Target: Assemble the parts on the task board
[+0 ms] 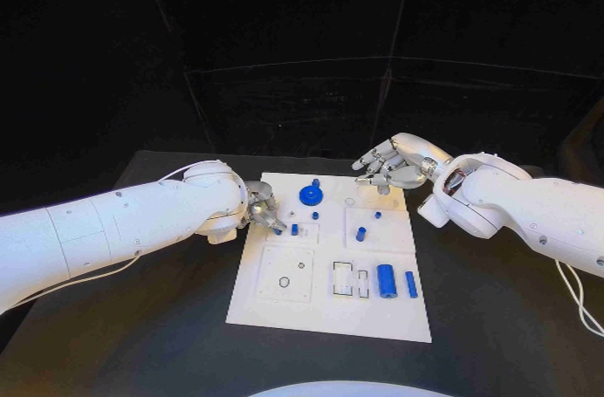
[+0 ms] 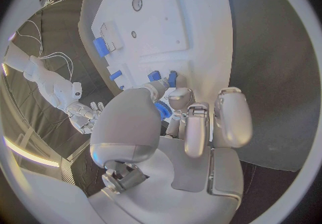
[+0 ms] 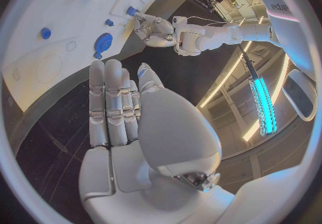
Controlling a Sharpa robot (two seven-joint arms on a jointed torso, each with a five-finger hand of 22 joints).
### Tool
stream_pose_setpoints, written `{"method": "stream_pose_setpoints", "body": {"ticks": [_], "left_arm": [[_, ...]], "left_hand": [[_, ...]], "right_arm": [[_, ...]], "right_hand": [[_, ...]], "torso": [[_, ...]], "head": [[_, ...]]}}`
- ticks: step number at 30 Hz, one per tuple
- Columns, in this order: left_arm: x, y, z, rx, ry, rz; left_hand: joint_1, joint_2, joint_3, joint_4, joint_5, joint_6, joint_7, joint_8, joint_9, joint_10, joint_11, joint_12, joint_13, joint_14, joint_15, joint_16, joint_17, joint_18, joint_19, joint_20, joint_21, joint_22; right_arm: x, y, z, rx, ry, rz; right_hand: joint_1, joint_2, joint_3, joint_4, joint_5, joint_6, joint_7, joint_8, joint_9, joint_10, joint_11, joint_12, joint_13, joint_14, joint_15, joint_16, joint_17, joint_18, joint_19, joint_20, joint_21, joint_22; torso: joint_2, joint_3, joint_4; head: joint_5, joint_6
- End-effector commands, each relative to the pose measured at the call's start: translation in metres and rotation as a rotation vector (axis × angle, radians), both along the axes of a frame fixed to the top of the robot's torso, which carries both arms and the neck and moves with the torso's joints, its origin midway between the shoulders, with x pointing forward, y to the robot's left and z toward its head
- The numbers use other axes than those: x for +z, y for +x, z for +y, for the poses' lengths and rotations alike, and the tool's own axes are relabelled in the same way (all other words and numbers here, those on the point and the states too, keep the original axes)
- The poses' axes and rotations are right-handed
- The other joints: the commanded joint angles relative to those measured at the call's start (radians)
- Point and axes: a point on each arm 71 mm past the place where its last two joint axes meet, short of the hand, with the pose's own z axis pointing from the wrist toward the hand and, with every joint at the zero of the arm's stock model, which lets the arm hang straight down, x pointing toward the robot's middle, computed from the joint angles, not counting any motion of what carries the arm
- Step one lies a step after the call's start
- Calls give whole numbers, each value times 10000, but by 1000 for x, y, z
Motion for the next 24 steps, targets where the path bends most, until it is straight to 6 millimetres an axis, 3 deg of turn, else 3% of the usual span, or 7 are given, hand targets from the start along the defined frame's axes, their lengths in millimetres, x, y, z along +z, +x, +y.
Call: {"method": "stream_pose_setpoints", "body": {"ticks": [1, 24], "left_arm": [[-7, -4, -1, -196, 261, 388], [-8, 1, 2, 137, 373, 294]], "left_hand": [[-274, -92, 218, -156, 32, 124, -47, -3, -25, 77, -16, 0, 12, 1036, -99, 64, 2634, -16, 35, -32, 3, -18], [-1689, -503, -796, 643, 30, 443, -78, 1, -92, 205, -46, 132, 143, 1036, -137, 64, 2634, -31, 78, -73, 21, 65]], "right_arm": [[1, 0, 1, 82, 5, -22], [1, 0, 1, 79, -8, 2]], "right_hand": [[-63, 27, 10, 63, 59, -75, -13, 59, 10, -81, 9, 48, -14, -38, 2, -49, 14, 115, -30, 69, -47, -9], [-79, 27, 3, 77, 56, -82, -10, 65, 11, -88, 13, 59, -20, -42, 5, -52, 21, 115, -31, 72, -55, -13]], "torso": [[7, -3, 13], [13, -8, 25]], "head": [[-9, -9], [-35, -22]]}}
